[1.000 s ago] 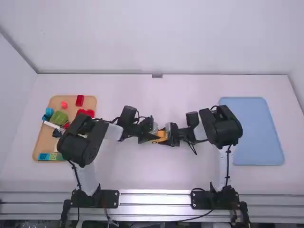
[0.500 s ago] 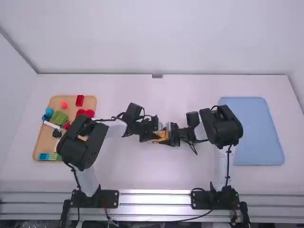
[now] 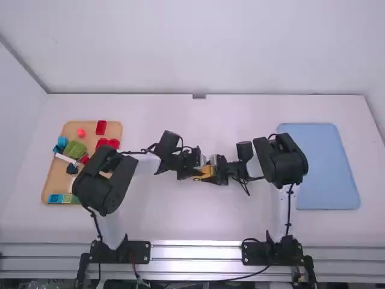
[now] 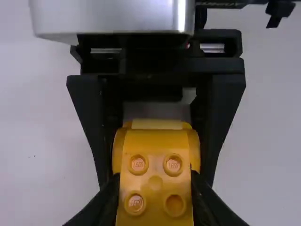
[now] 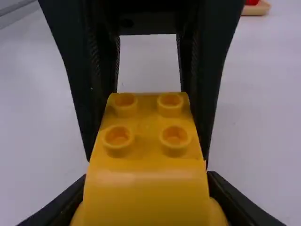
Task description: Assemble lego blocks to make yellow taxi
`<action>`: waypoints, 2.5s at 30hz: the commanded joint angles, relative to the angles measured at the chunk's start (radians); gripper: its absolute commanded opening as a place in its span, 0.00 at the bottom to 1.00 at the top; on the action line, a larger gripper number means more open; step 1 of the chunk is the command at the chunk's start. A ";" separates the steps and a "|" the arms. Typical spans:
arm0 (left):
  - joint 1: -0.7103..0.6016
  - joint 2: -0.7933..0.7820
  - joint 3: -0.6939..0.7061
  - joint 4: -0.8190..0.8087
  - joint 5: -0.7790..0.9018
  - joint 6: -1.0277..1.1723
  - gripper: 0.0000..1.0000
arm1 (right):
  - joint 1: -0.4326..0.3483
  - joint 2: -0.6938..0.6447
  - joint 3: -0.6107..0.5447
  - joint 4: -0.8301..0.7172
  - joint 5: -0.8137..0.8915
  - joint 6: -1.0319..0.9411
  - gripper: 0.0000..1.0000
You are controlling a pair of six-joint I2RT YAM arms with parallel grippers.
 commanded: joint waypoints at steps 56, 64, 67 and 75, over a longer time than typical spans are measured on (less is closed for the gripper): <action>0.345 -0.216 -0.219 0.236 -0.229 -0.475 0.99 | -0.830 -0.544 -0.005 -0.320 0.885 0.481 0.31; 0.283 -0.226 -0.199 0.206 -0.595 -0.738 0.99 | -0.876 -0.456 0.021 -0.368 0.892 0.488 0.41; 0.234 -0.252 -0.188 0.166 -0.687 -0.740 0.99 | -0.878 -0.458 0.049 -0.434 0.963 0.525 0.65; 0.100 -0.444 -0.175 0.040 -0.937 -0.740 0.99 | -0.858 -0.521 0.162 -0.721 1.054 0.603 0.98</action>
